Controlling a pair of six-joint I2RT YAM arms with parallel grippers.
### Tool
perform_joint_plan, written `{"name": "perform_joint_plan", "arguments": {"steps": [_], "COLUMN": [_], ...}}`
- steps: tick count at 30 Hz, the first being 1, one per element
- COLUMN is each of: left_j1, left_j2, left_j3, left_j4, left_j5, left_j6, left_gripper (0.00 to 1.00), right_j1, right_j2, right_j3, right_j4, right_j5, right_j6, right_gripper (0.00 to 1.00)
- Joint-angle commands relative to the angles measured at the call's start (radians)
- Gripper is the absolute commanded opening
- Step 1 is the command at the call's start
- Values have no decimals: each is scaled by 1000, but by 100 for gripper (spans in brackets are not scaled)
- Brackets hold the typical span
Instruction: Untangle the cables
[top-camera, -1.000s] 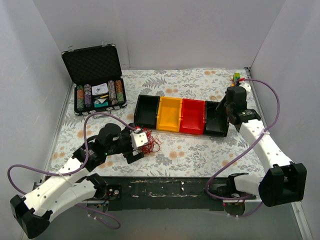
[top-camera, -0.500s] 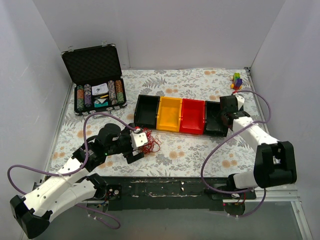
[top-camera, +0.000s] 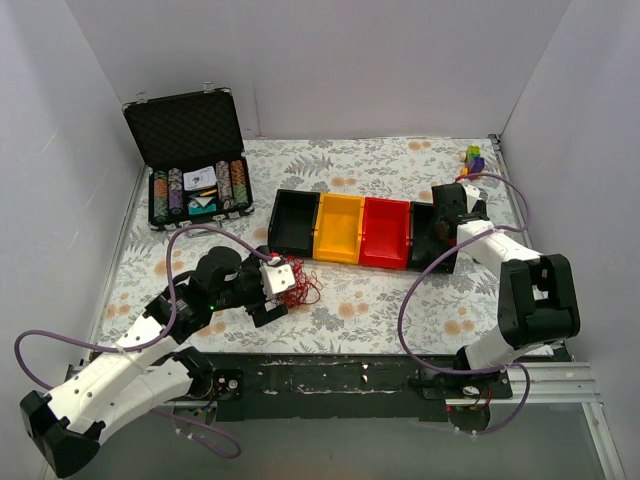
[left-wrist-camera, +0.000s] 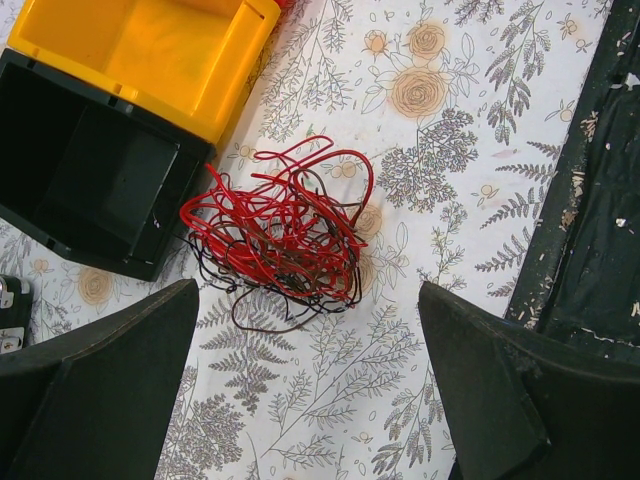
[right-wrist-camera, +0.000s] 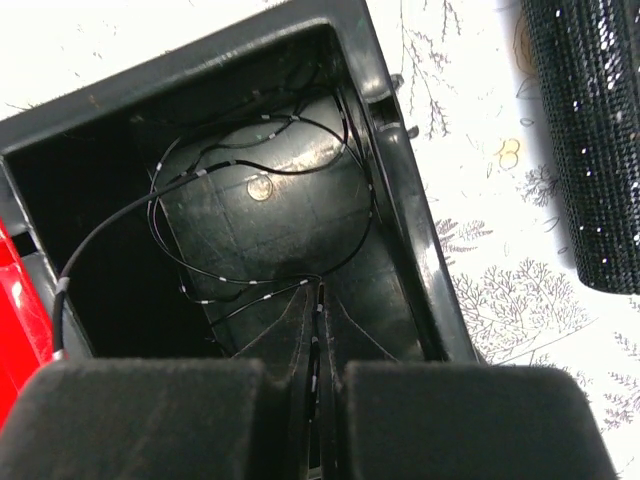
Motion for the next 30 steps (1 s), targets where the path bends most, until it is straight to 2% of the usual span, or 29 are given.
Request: {"name": "perform_joint_plan", "arguments": {"steps": [1, 8, 10, 14, 19, 24, 30], "left_j1": [6, 11, 12, 12, 14, 16, 19], "left_j2": [-4, -2, -4, -7, -7, -8, -17], "left_j3": [42, 48, 45, 44, 45, 54, 42], "left_j4": [-21, -27, -30, -31, -31, -34, -34], "left_j5": [18, 22, 24, 29, 39, 39, 41], "left_j6": [-1, 0, 0, 0, -4, -3, 2], "left_gripper": [93, 93, 93, 93, 93, 93, 93], "right_j1": [-5, -4, -4, -2, -2, -2, -2], "right_j2": [24, 133, 130, 60, 16, 15, -51], "right_j3": [71, 108, 114, 132, 221, 290, 263], "right_j4": [58, -12, -34, -60, -126, -213, -226], "right_j5": [36, 16, 12, 15, -11, -40, -68], "right_j6": [-29, -26, -28, -36, -52, -66, -51], "right_gripper": [1, 3, 9, 29, 42, 43, 41]}}
